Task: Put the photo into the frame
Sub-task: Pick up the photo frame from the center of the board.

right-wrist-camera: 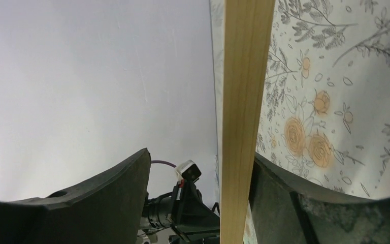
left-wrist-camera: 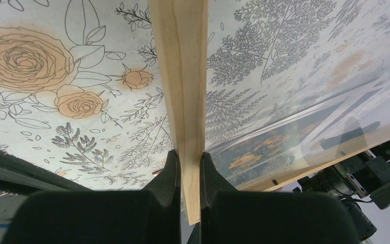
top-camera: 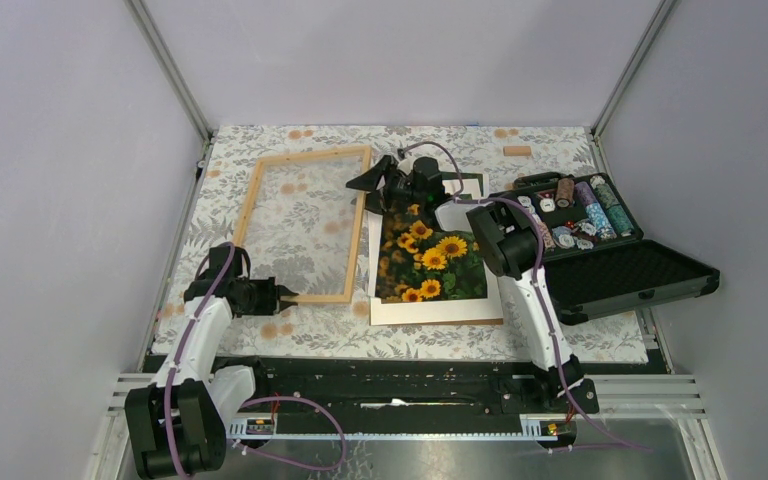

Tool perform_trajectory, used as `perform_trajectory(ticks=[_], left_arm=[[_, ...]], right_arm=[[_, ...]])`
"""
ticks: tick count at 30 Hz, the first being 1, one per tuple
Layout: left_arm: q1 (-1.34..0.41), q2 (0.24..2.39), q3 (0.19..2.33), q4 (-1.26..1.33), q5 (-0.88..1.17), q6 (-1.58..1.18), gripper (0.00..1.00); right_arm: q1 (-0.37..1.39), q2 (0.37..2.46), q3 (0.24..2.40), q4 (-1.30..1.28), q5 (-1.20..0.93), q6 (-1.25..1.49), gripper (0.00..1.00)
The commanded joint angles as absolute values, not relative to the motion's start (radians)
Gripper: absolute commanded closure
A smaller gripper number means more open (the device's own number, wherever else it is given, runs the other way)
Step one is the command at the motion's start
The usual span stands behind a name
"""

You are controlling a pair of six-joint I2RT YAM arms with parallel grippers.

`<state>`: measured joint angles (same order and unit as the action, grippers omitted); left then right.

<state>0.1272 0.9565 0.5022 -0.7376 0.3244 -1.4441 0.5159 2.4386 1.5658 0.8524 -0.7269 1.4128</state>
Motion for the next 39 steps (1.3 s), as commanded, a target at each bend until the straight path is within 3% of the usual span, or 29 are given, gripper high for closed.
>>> perform_trajectory(ticks=[1, 5, 13, 20, 27, 34, 36, 39], left_arm=[[0.131, 0.935, 0.515, -0.68, 0.303, -1.4, 1.0], [0.131, 0.937, 0.504, -0.689, 0.289, -1.376, 1.0], [0.131, 0.921, 0.476, -0.685, 0.277, -1.355, 1.0], [0.132, 0.926, 0.471, -0.673, 0.27, -1.346, 1.0], [0.131, 0.928, 0.469, -0.672, 0.269, -1.341, 1.0], [0.13, 0.949, 0.481, -0.663, 0.27, -1.292, 1.0], [0.131, 0.966, 0.492, -0.653, 0.283, -1.254, 0.91], [0.131, 0.994, 0.516, -0.656, 0.3, -1.189, 0.61]], right_arm=[[0.518, 2.464, 1.671, 0.974, -0.738, 1.453, 0.29], [0.517, 2.503, 1.725, 0.973, -0.743, 1.468, 0.38], [0.484, 2.511, 1.713, 0.933, -0.703, 1.462, 0.37], [0.476, 2.541, 1.751, 0.935, -0.715, 1.467, 0.51], [0.457, 2.56, 1.771, 0.939, -0.709, 1.471, 0.47], [0.459, 2.575, 1.785, 0.97, -0.72, 1.476, 0.73], [0.459, 2.578, 1.78, 1.019, -0.728, 1.509, 0.73], [0.46, 2.579, 1.782, 1.051, -0.735, 1.539, 0.62]])
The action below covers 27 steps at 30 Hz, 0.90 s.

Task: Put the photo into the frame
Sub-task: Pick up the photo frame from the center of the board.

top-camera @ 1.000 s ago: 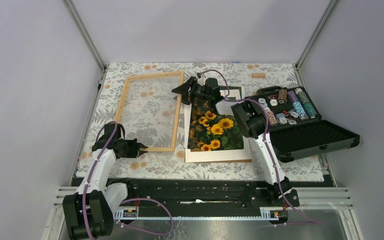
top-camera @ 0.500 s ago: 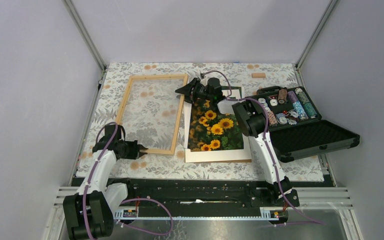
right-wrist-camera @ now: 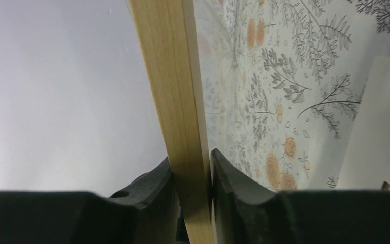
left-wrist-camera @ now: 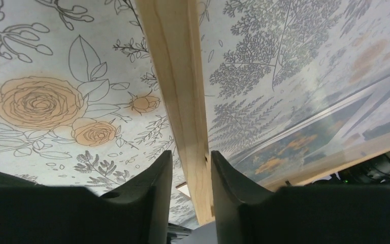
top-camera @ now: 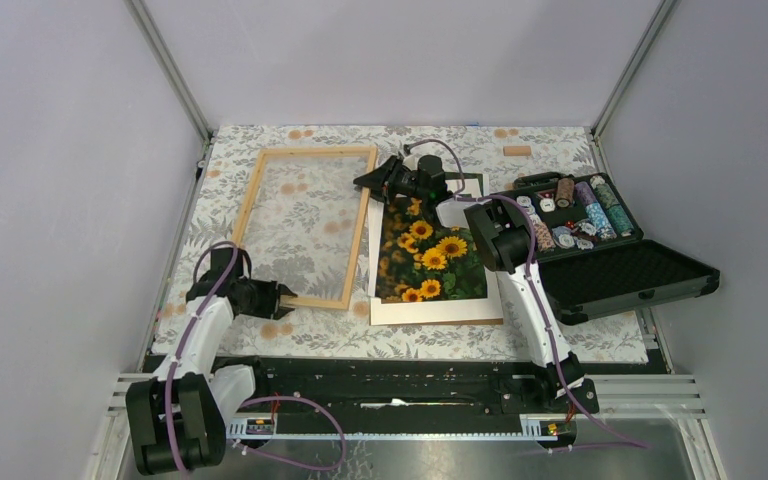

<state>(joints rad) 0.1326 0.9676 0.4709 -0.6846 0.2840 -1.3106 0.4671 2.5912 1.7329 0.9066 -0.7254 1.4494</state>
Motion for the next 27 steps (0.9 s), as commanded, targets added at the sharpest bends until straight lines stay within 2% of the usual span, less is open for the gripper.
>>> perform_trajectory(ticks=[1, 8, 13, 20, 23, 27], left_arm=[[0.131, 0.997, 0.521, -0.658, 0.303, -1.174, 0.51], [0.131, 0.905, 0.557, -0.741, 0.291, -1.057, 0.3], [0.113, 0.857, 0.62, -0.747, 0.317, -0.884, 0.09], [0.049, 0.817, 0.881, -0.8, 0.226, -0.641, 0.04], [0.037, 0.874, 0.988, -0.772, 0.26, -0.565, 0.02], [0.007, 1.051, 1.096, -0.663, 0.401, -0.534, 0.01]], right_arm=[[0.46, 2.576, 1.781, 1.053, -0.736, 1.54, 0.59], [0.462, 2.572, 1.802, 1.039, -0.747, 1.55, 0.5], [0.461, 2.59, 1.836, 1.043, -0.758, 1.57, 0.46], [0.463, 2.57, 1.839, 1.085, -0.768, 1.623, 0.41], [0.464, 2.577, 1.841, 1.153, -0.762, 1.689, 0.41], [0.472, 2.582, 1.858, 1.194, -0.755, 1.733, 0.41]])
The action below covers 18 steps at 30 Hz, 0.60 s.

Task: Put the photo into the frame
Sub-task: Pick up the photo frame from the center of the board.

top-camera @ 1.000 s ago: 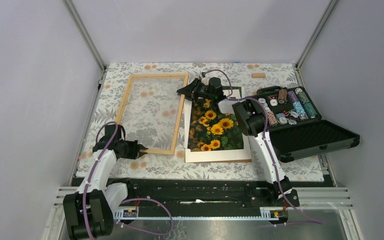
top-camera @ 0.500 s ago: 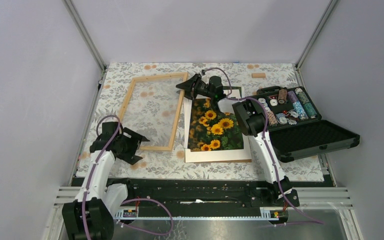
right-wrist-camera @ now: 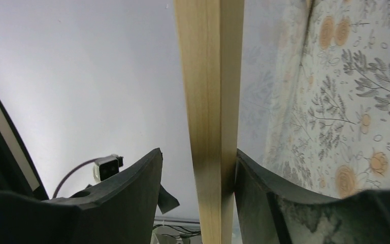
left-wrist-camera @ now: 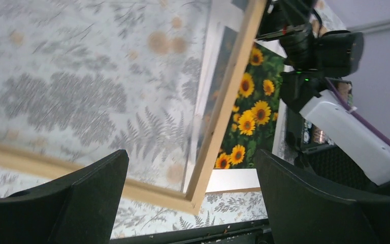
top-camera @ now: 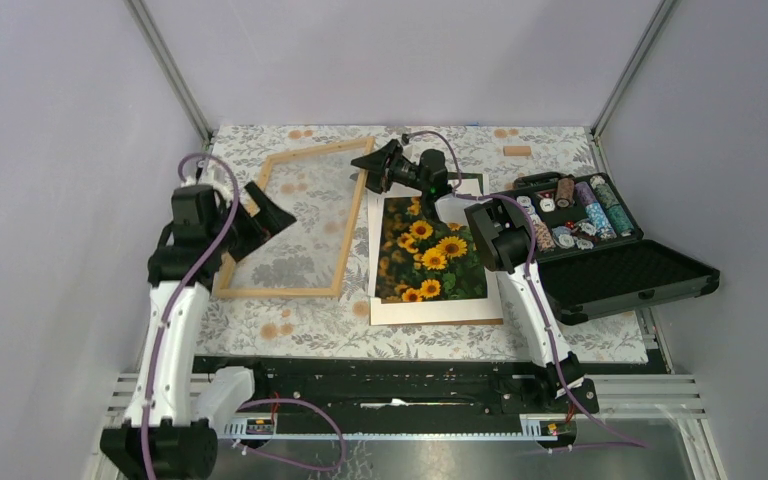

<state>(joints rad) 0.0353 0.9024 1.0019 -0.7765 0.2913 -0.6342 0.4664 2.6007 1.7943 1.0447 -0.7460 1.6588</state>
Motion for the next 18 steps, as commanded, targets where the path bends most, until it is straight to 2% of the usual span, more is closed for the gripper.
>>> perform_trajectory(ticks=[1, 4, 10, 15, 18], left_arm=[[-0.018, 1.105, 1.131, -0.649, 0.421, -0.533, 0.01], [-0.085, 1.251, 1.234, -0.618, 0.416, -0.516, 0.02], [-0.127, 1.465, 1.408, -0.612, 0.385, -0.493, 0.12], [-0.155, 1.552, 1.488, -0.631, 0.372, -0.47, 0.12], [-0.165, 1.571, 1.51, -0.639, 0.338, -0.46, 0.16]], right_arm=[[0.474, 2.577, 1.859, 1.187, -0.753, 1.73, 0.41], [0.483, 2.558, 1.852, 1.179, -0.739, 1.727, 0.42], [0.512, 2.543, 1.85, 1.213, -0.685, 1.753, 0.51], [0.533, 2.543, 1.87, 1.215, -0.663, 1.763, 0.49], [0.535, 2.53, 1.843, 1.244, -0.637, 1.778, 0.46]])
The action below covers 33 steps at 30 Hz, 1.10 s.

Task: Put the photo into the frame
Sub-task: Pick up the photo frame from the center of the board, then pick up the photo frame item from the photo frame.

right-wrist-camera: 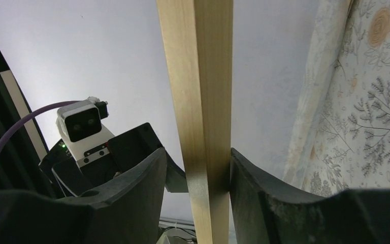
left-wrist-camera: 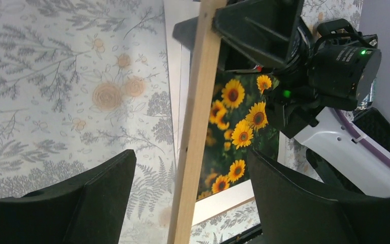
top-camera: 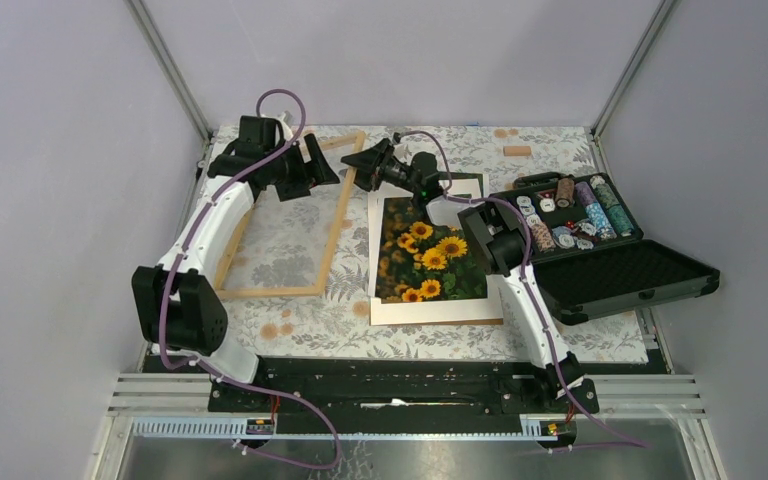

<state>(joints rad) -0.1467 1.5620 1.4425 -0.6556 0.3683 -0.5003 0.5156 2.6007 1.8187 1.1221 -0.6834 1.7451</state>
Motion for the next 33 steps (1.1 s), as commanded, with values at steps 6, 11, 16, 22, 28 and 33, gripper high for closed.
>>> perform_trajectory(ticks=[6, 11, 16, 22, 28, 33], left_arm=[[-0.189, 1.579, 1.549, -0.638, 0.286, -0.45, 0.22], [-0.226, 1.593, 1.56, -0.646, 0.239, -0.441, 0.31], [-0.243, 1.625, 1.577, -0.646, 0.213, -0.449, 0.38], [-0.244, 1.679, 1.632, -0.634, 0.196, -0.491, 0.3], [-0.231, 1.739, 1.744, -0.63, 0.133, -0.561, 0.2], [-0.242, 1.848, 1.92, -0.637, -0.005, -0.56, 0.19]], right_arm=[[0.537, 2.52, 1.825, 1.304, -0.602, 1.83, 0.45], [0.54, 2.486, 1.789, 1.314, -0.571, 1.845, 0.47], [0.544, 2.485, 1.796, 1.328, -0.566, 1.863, 0.55], [0.547, 2.492, 1.803, 1.347, -0.585, 1.872, 0.53], [0.546, 2.475, 1.765, 1.359, -0.611, 1.834, 0.47], [0.547, 2.465, 1.76, 1.325, -0.631, 1.79, 0.51]])
